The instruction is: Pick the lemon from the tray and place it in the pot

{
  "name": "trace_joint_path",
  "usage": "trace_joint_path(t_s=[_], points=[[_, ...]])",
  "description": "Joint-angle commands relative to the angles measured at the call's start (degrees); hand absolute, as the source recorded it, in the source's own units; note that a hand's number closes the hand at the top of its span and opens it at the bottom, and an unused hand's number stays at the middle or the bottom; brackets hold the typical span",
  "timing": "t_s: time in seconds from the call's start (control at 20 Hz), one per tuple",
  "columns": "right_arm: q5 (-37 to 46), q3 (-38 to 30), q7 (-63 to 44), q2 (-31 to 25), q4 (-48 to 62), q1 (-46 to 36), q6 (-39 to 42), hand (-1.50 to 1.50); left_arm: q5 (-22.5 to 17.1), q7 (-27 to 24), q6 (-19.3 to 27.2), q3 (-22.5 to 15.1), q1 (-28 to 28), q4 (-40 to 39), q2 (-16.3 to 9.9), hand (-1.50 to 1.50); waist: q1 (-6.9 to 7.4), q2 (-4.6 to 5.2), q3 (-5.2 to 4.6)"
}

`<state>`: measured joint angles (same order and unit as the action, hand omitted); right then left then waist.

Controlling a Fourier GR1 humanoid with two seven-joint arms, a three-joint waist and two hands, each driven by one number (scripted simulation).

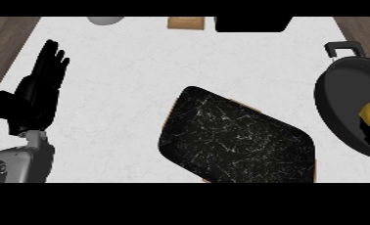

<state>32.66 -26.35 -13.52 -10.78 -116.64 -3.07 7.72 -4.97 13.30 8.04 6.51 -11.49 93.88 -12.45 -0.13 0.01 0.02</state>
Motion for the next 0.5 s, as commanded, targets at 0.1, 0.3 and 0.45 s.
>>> trace_joint_path(t_s=[0.1,0.3,0.45], points=[[9.05,-4.28,10.1,-9.52,12.96,-1.5,-5.82,1.5,0.33,0.64,0.1,-0.46,-1.93,-1.04,0.43,0.0,0.67,0.59,0.05],[19.55,-2.65,11.31,-10.42,24.71,-4.89,-15.35,1.5,0.83,-0.55,-0.4,-1.88,-1.11,-1.53,1.56,0.0,1.49,0.63,0.05],[17.31,-4.43,16.9,-13.38,34.77,-7.01,-17.94,1.5,-0.75,-1.08,-1.63,0.67,-0.26,-0.42,0.09,0.0,0.68,0.15,0.01]])
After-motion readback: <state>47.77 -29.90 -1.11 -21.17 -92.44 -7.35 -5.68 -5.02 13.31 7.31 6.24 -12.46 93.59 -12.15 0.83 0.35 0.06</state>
